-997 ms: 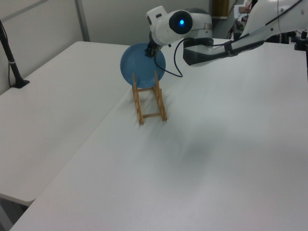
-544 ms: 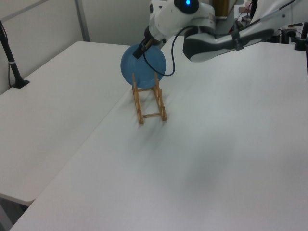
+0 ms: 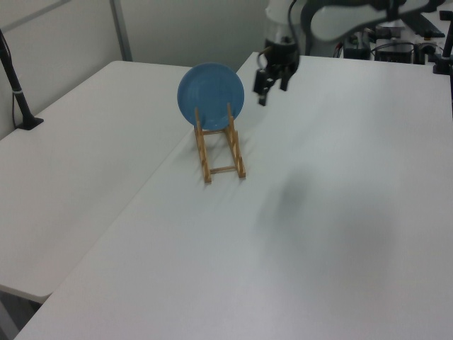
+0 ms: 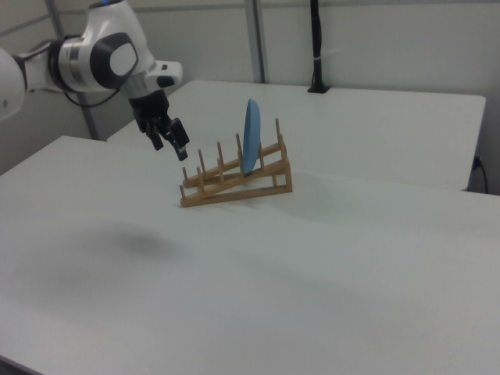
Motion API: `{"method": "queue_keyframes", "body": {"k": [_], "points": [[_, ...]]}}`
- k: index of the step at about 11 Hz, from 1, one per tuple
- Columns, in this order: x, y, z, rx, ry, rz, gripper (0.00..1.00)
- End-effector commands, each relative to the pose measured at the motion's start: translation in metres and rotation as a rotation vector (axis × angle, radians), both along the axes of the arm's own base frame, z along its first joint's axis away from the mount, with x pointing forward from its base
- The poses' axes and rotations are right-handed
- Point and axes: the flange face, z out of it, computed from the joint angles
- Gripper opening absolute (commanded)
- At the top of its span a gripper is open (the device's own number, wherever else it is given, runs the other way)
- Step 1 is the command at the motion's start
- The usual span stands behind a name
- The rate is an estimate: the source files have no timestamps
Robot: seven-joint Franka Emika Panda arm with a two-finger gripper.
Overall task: Place plate in plate rack
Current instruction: 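Open the gripper and lift it away from the plate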
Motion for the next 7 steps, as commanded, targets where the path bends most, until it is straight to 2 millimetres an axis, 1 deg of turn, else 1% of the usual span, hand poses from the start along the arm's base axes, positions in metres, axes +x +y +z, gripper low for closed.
{"method": "queue_keyframes", "body": {"k": [1,2,3,4,6,7], "points": [[-0.064,-0.071,0.038,0.104,0.145,0.128,1.0],[-0.074,-0.081,0.043,0.102,0.188,0.135,1.0],[-0.078,-0.1,0.046,0.102,0.199,0.131,1.0],[-0.082,-0.114,0.046,0.104,0.214,0.146,1.0],[-0.088,-0.116,0.045,0.095,0.272,0.146,1.0],[-0.085,-0.118,0.045,0.093,0.274,0.143,1.0]]}}
